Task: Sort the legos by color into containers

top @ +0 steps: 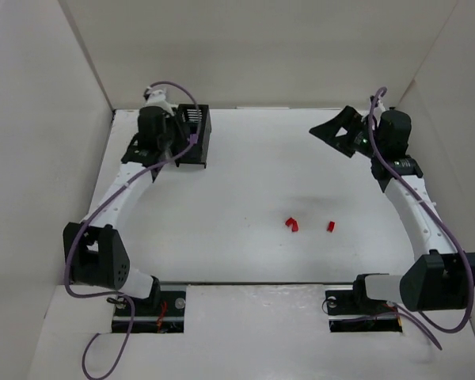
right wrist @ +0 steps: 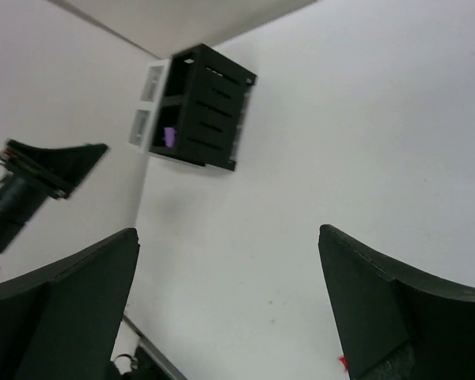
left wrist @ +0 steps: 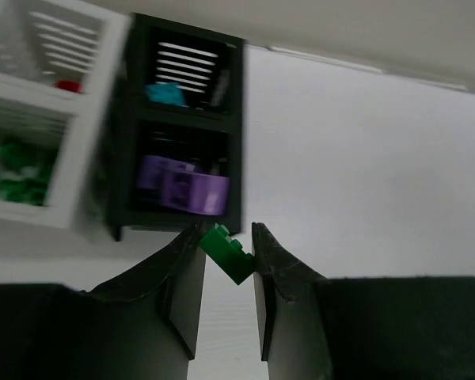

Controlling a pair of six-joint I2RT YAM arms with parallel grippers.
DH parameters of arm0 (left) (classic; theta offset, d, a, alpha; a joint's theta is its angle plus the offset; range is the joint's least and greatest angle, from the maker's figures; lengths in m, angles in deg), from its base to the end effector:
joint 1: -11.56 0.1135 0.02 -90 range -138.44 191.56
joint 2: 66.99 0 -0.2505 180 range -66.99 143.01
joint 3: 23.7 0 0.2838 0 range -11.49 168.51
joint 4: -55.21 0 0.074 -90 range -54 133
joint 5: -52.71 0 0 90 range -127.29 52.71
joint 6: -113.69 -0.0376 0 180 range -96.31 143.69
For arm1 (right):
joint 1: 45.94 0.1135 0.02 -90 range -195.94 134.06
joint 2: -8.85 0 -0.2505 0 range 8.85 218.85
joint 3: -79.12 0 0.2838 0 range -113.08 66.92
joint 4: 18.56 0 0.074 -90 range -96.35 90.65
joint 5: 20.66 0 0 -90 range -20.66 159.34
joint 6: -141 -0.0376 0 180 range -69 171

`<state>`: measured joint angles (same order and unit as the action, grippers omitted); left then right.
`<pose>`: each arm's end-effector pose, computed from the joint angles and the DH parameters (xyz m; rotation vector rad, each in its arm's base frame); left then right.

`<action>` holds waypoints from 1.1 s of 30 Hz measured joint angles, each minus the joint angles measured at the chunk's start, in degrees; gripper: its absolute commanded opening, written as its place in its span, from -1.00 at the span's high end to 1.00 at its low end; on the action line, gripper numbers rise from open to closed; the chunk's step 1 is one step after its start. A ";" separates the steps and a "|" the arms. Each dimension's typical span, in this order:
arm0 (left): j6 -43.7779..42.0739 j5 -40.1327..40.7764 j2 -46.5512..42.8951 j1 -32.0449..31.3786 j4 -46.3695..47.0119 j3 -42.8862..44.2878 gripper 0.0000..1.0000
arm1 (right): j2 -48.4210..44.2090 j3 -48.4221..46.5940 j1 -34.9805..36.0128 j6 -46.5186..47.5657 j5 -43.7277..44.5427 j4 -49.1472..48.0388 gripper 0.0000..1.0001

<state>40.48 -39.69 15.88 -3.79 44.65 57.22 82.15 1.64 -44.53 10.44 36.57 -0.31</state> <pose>0.3674 -0.1025 0.3282 0.0077 1.8103 -0.4385 0.3329 0.0286 0.3484 0.2202 1.8877 1.0262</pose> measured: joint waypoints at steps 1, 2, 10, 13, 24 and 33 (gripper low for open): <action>-0.02 -0.35 0.07 3.04 -0.48 0.11 1.00 | -0.07 -0.09 0.02 1.68 1.03 1.86 -0.99; -0.04 -0.46 0.28 5.90 -1.18 0.46 1.00 | -0.04 -0.17 0.04 3.23 2.10 3.91 -0.99; -1.70 -0.50 9.94 15.96 -5.77 11.06 1.00 | 0.74 -0.24 0.02 10.45 9.11 13.86 -0.99; -2.14 -0.20 13.79 17.57 -7.21 13.84 1.00 | 1.51 -0.26 -0.15 11.58 9.94 14.99 -0.99; -2.80 -0.44 20.70 22.10 -11.67 17.38 0.87 | 3.32 -0.26 -1.14 12.79 11.87 17.20 -0.99; -3.28 -1.64 21.07 21.88 -11.80 17.73 0.54 | 4.57 -0.31 -1.42 12.96 12.24 17.49 -0.99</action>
<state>37.21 -41.33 36.95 18.09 32.85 74.94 86.72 1.33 -45.95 23.41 48.81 17.18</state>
